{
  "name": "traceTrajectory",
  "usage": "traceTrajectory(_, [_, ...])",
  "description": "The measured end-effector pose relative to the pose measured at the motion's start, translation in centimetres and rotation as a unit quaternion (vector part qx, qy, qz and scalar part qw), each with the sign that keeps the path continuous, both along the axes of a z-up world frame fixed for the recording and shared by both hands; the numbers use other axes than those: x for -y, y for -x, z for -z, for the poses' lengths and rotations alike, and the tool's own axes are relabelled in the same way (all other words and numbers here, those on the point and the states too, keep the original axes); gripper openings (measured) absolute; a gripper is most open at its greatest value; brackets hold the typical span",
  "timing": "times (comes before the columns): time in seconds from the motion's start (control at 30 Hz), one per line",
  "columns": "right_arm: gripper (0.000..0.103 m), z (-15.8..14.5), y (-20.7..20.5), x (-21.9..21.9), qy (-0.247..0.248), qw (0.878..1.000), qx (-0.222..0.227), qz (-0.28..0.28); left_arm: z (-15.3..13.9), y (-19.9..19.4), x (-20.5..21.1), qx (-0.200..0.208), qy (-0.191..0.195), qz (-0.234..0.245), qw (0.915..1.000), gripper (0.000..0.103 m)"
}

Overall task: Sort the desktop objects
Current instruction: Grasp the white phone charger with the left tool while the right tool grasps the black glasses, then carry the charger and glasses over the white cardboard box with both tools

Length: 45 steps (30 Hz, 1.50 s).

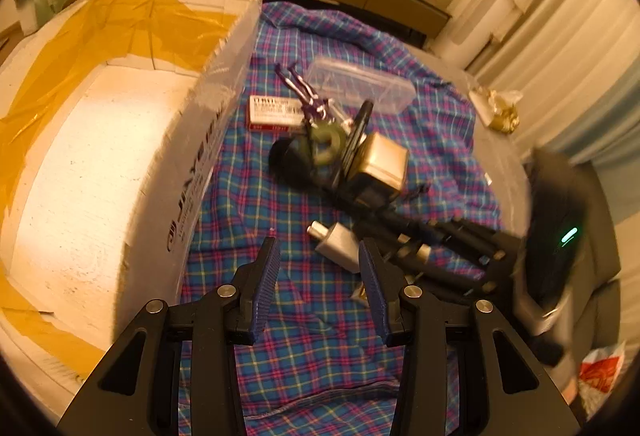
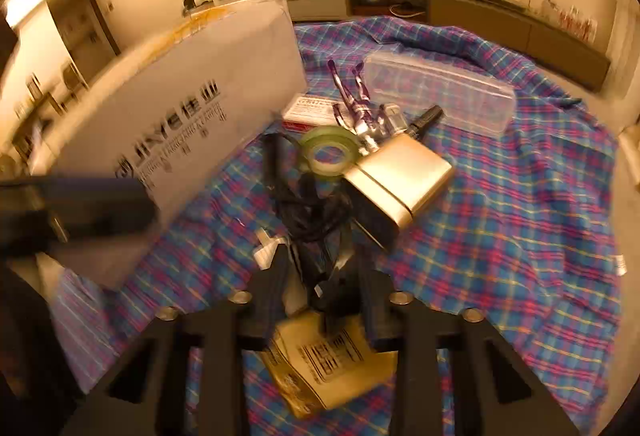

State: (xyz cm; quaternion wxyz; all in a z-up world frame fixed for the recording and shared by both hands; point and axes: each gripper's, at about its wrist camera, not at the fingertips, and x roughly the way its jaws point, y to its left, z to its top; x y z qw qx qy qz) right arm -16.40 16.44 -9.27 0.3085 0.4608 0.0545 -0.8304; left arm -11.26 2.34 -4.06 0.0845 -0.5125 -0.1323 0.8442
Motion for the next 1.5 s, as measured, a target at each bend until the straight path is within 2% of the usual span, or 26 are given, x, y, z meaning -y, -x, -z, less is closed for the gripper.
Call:
traceTrajectory(0.17, [0.026,-2.8,0.1,-3.5,0.055,0.998,-0.005,0.036,1.4,-0.2,-2.6,0.005,0.01,0.047,0.9988,0.044])
traceTrajectory(0.23, [0.026,-3.6,0.3,-5.0,0.066,0.996,-0.009,0.054,2.5,-0.1,-4.9,0.016,0.026,0.082,0.9961,0.044])
traceTrajectory(0.3, [0.026,-4.2,0.3,-6.5,0.075,0.995,-0.013,0.071,3.2,0.0,-6.2,0.022,0.043,0.088,0.9949,0.044])
traceTrajectory(0.37, [0.026,-4.6,0.4,-7.5,0.081,0.993,-0.016,0.083,4.0,0.6,-6.1,0.037,0.043,0.067,0.9961,0.044])
traceTrajectory(0.5, [0.026,-4.8,0.1,-8.4,0.086,0.992,-0.017,0.093,5.5,2.7,-4.0,0.084,-0.008,-0.002,0.9964,0.045])
traceTrajectory(0.57, [0.026,-4.9,0.2,-8.6,0.089,0.991,-0.017,0.095,5.7,3.5,-3.7,0.097,-0.032,-0.021,0.9946,0.045])
traceTrajectory(0.67, [0.026,-5.1,0.2,-8.7,0.092,0.991,-0.018,0.098,5.6,4.4,-4.0,0.101,-0.039,-0.046,0.993,0.046])
traceTrajectory(0.9, [0.026,-5.6,-0.2,-9.2,0.091,0.99,-0.026,0.103,6.8,6.1,-5.0,0.119,-0.02,-0.088,0.9888,0.048])
traceTrajectory(1.07, [0.026,-6.0,-0.1,-9.8,0.096,0.989,-0.028,0.109,6.8,6.9,-5.6,0.121,0.014,-0.095,0.988,0.048])
traceTrajectory(1.13, [0.026,-6.0,-0.2,-9.9,0.097,0.989,-0.028,0.111,6.9,6.9,-5.7,0.119,0.019,-0.096,0.988,0.044])
traceTrajectory(1.17, [0.025,-6.1,-0.1,-9.8,0.097,0.989,-0.028,0.111,6.9,6.7,-5.7,0.117,0.019,-0.098,0.9881,0.038])
traceTrajectory(1.2, [0.025,-6.1,-0.1,-9.7,0.097,0.989,-0.028,0.11,6.8,6.7,-5.7,0.115,0.021,-0.096,0.9885,0.025])
traceTrajectory(1.23, [0.026,-6.0,-0.1,-9.6,0.096,0.989,-0.027,0.109,6.7,6.6,-5.8,0.112,0.028,-0.092,0.989,0.022])
traceTrajectory(1.5, [0.025,-7.0,-1.0,-9.0,0.111,0.988,-0.03,0.101,3.2,4.7,-4.6,0.076,0.057,-0.087,0.9916,0.022])
